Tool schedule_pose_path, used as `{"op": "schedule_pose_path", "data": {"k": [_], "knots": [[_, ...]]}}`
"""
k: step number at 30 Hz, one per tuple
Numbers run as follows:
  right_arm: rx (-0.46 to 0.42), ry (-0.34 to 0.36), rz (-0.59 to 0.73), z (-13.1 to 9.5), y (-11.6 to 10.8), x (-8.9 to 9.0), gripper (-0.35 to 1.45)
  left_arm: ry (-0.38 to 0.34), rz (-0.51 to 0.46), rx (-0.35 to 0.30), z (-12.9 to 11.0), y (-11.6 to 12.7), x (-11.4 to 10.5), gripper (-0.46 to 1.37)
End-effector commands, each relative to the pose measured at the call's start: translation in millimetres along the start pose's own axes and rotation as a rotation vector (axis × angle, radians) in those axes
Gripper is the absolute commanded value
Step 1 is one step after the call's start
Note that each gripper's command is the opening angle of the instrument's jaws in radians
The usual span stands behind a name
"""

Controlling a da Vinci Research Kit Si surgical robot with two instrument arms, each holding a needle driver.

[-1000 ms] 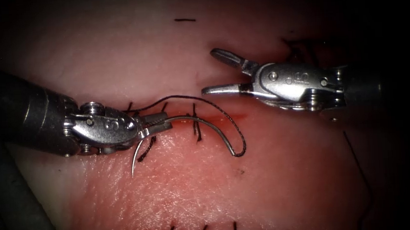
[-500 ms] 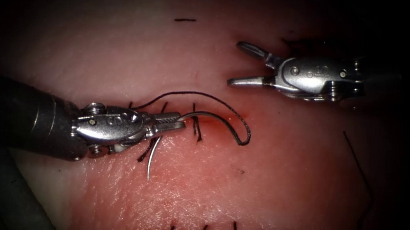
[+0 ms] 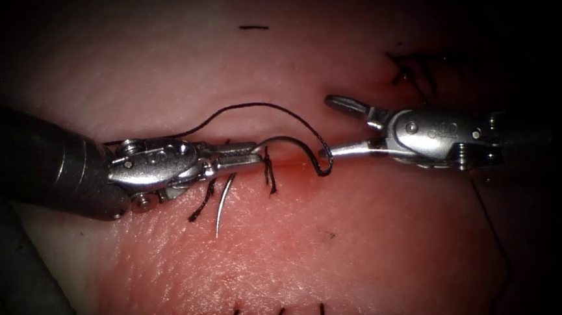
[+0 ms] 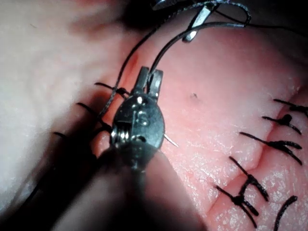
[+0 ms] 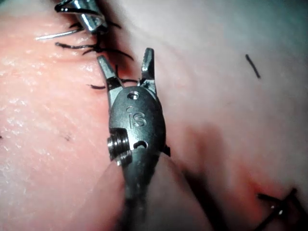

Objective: Wound Closure
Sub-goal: Hand over the needle from the left to the right gripper

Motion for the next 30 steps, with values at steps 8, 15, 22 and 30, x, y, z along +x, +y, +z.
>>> {"op": "schedule_pose_path", "data": {"k": [8,15,22,30], "knots": [[-0.002,0.098,0.019,0.8,-1.6,0.9,0.76,0.056,-0.059,-0.051,0.3,-0.1,0.3,-0.35],[-0.027,0.160,0.027,1.9,-2.2,2.0,0.76,0.098,-0.096,-0.077,0.9,0.1,0.0,-0.35],[-0.060,0.181,0.039,2.6,-1.7,3.2,0.76,0.116,-0.116,-0.103,1.3,0.3,-0.1,-0.35],[-0.087,0.178,0.040,3.0,-1.4,3.1,0.70,0.128,-0.142,-0.134,1.8,1.0,-0.3,-0.35]]}}
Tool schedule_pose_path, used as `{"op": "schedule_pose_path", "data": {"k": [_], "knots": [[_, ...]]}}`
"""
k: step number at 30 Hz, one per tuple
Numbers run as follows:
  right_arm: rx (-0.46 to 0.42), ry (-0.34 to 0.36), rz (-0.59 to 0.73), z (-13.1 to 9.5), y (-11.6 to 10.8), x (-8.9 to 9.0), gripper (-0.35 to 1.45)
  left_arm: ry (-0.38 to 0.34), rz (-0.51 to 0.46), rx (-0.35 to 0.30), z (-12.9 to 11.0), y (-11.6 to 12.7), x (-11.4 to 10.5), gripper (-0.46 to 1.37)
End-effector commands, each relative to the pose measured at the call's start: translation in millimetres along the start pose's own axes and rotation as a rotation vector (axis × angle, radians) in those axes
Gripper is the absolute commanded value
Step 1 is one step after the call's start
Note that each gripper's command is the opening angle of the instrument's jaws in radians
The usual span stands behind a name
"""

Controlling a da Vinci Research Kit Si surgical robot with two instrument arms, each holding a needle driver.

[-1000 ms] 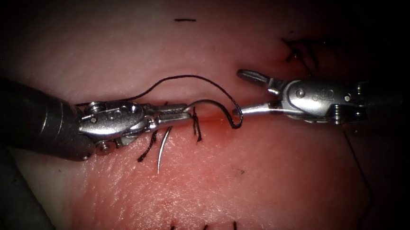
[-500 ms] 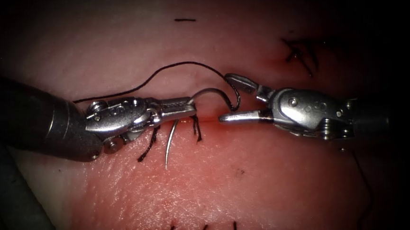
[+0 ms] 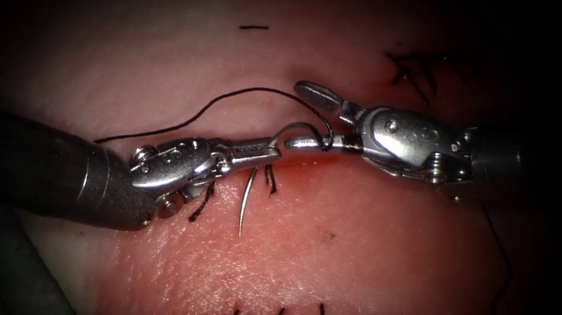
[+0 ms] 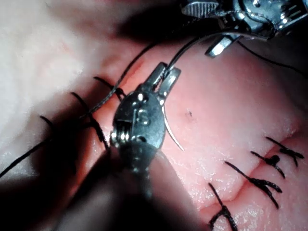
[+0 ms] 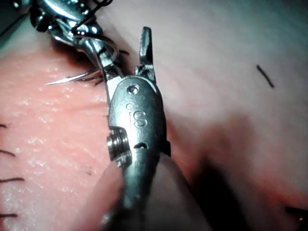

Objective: Wound Closure
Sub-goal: Hand over the needle from the left to the right gripper

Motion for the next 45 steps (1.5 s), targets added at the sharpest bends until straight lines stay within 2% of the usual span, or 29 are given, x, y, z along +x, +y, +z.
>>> {"op": "schedule_pose_path", "data": {"k": [1,10,12,13,15,16,17,19,20,25,30,31,33,35,38,45], "knots": [[-0.003,-0.001,-0.002,0.1,0.0,-0.2,0.67,-0.001,-0.007,-0.019,0.1,0.2,-0.1,-0.35],[-0.025,-0.003,-0.002,0.1,-0.1,-0.1,0.57,0.013,-0.021,-0.035,0.4,0.5,-0.3,-0.35],[-0.029,-0.003,-0.002,0.0,-0.1,-0.1,0.44,0.016,-0.021,-0.036,0.4,0.5,-0.3,-0.35],[-0.031,-0.003,-0.003,0.0,-0.1,-0.1,0.16,0.019,-0.021,-0.036,0.4,0.5,-0.3,-0.35],[-0.044,-0.002,0.003,-0.1,-0.1,-0.1,0.00,0.019,-0.021,-0.036,0.4,0.5,-0.3,-0.35],[-0.061,-0.003,0.002,-0.1,-0.1,-0.1,-0.31,0.019,-0.021,-0.036,0.4,0.5,-0.3,-0.35],[-0.065,-0.004,0.013,-0.2,-0.2,-0.1,-0.35,0.019,-0.021,-0.036,0.4,0.5,-0.3,-0.35],[-0.076,-0.004,0.035,-0.2,-0.3,0.0,-0.35,0.019,-0.021,-0.037,0.4,0.5,-0.4,-0.35],[-0.091,-0.004,0.086,-0.2,-0.4,0.0,-0.35,0.019,-0.026,-0.037,0.4,0.5,-0.4,-0.35],[-0.131,-0.002,0.085,-0.4,-0.6,0.1,-0.35,0.019,-0.019,-0.037,0.4,0.6,-0.6,-0.35],[-0.118,-0.002,0.083,-1.0,-0.5,0.0,-0.35,0.019,-0.018,-0.038,0.2,0.8,-0.6,-0.35],[-0.117,-0.002,0.083,-1.2,-0.5,0.0,-0.35,0.019,-0.019,-0.037,0.3,0.9,-0.6,-0.29],[-0.110,-0.002,0.083,-1.3,-0.4,0.0,-0.35,0.019,-0.020,-0.034,0.3,0.9,-0.5,0.25],[-0.103,-0.004,0.089,-1.4,-0.4,0.0,-0.35,0.022,-0.057,-0.005,0.4,0.9,-0.4,0.66],[-0.093,-0.010,0.078,-1.4,-0.4,0.0,-0.35,0.022,-0.064,0.024,0.5,0.9,-0.4,0.98],[-0.075,-0.027,0.060,-1.4,-0.4,0.0,-0.35,-0.015,-0.061,0.033,0.6,1.1,-0.4,1.12]]}}
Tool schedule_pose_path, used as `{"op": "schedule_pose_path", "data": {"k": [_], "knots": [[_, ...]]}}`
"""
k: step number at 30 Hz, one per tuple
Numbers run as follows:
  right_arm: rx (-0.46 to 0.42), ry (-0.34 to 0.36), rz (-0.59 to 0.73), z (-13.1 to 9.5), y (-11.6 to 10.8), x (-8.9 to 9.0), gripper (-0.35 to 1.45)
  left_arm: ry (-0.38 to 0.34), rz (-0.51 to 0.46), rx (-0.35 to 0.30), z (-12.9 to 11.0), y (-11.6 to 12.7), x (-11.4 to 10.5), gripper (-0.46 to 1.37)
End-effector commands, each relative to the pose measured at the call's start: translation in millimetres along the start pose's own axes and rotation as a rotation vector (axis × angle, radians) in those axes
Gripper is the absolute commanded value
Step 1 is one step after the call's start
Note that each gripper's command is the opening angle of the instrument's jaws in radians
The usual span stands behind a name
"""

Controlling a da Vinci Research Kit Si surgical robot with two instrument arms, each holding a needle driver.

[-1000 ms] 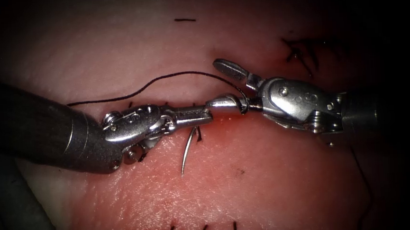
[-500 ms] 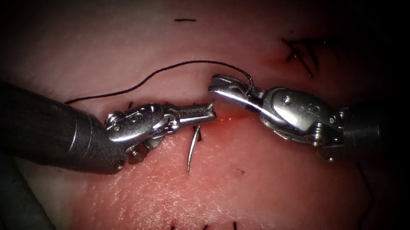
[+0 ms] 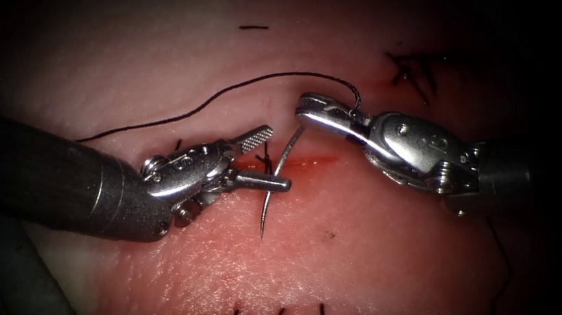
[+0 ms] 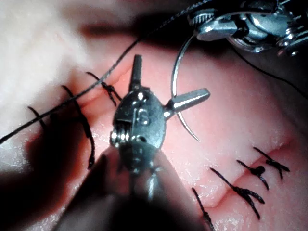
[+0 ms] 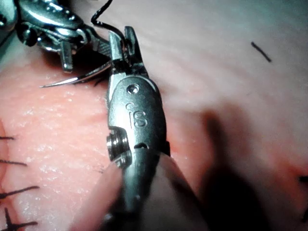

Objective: Wound Closure
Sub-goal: Hand over the needle from the left to the right gripper, then press the tissue with the left gripper

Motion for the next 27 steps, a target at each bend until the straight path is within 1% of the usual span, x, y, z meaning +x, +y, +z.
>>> {"op": "schedule_pose_path", "data": {"k": [1,8,13,16,20,23,27], "knots": [[0.000,-0.004,-0.010,0.0,0.1,0.1,-0.35,-0.022,-0.003,0.009,0.0,0.0,0.0,1.13],[0.023,-0.037,-0.075,-0.3,0.3,0.2,-0.35,-0.089,0.016,0.025,0.5,0.7,-0.1,1.13],[0.047,-0.081,-0.134,-0.8,0.6,0.4,-0.35,-0.124,0.037,0.032,0.7,1.1,-0.3,1.13],[0.059,-0.089,-0.156,-1.1,0.8,0.7,-0.35,-0.161,0.059,0.036,0.7,1.2,-0.3,1.12],[0.073,-0.122,-0.211,-1.4,1.2,1.2,-0.35,-0.186,0.081,0.044,0.6,1.2,-0.5,1.10],[0.088,-0.138,-0.242,-1.5,1.5,1.7,-0.35,-0.209,0.111,0.066,0.6,1.2,-0.7,1.08],[0.108,-0.152,-0.304,-1.5,2.1,2.7,-0.35,-0.282,0.180,0.148,0.6,1.0,-1.4,1.06]]}}
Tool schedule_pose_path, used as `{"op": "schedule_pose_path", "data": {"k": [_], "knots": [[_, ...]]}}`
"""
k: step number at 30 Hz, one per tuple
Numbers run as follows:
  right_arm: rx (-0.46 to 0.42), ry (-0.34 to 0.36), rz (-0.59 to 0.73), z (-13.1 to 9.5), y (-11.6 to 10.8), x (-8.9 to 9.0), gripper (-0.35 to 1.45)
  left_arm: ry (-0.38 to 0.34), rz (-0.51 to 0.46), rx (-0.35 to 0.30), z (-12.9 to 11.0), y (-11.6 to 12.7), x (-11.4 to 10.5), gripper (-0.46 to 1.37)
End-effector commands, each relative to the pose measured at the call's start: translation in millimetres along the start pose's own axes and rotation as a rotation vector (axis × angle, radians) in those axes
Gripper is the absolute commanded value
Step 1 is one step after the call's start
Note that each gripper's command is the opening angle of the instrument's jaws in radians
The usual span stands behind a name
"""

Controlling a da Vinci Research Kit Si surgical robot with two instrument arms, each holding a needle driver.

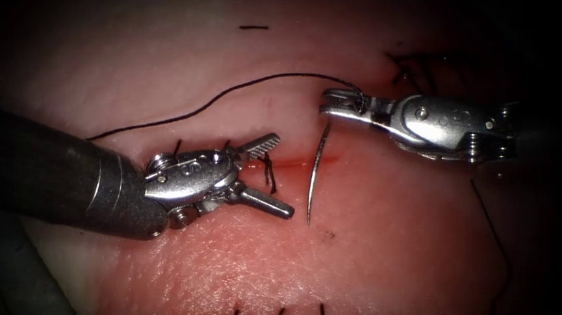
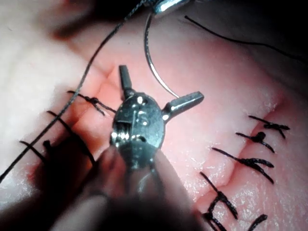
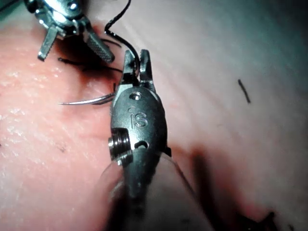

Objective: Wound Closure
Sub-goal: Press the tissue with the left gripper

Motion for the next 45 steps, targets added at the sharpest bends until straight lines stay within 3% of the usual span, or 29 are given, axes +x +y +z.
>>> {"op": "schedule_pose_path", "data": {"k": [1,8,17,22,25,32,45], "knots": [[0.000,-0.004,-0.018,0.0,0.4,0.2,-0.35,-0.019,0.016,0.027,0.2,-0.2,-0.1,1.06],[0.047,-0.018,-0.087,-0.2,1.1,0.9,-0.35,-0.045,0.061,0.073,0.5,-0.6,-0.8,0.95],[0.082,-0.015,-0.118,-0.4,1.0,0.9,-0.35,-0.165,0.157,0.210,1.2,-0.5,-0.7,0.81],[0.096,0.004,-0.206,-0.3,1.2,0.8,-0.35,-0.168,0.153,0.246,1.7,-0.2,-0.7,0.53],[0.101,0.029,-0.248,-0.3,1.4,0.6,-0.35,-0.169,0.158,0.259,1.9,-0.1,-0.9,0.25],[0.092,0.056,-0.306,-0.2,1.5,0.6,-0.35,-0.169,0.183,0.251,2.9,-0.3,-1.9,-0.22],[0.069,0.092,-0.439,0.0,1.8,-0.2,-0.35,-0.187,0.194,0.259,5.4,-1.8,-4.3,-0.25]]}}
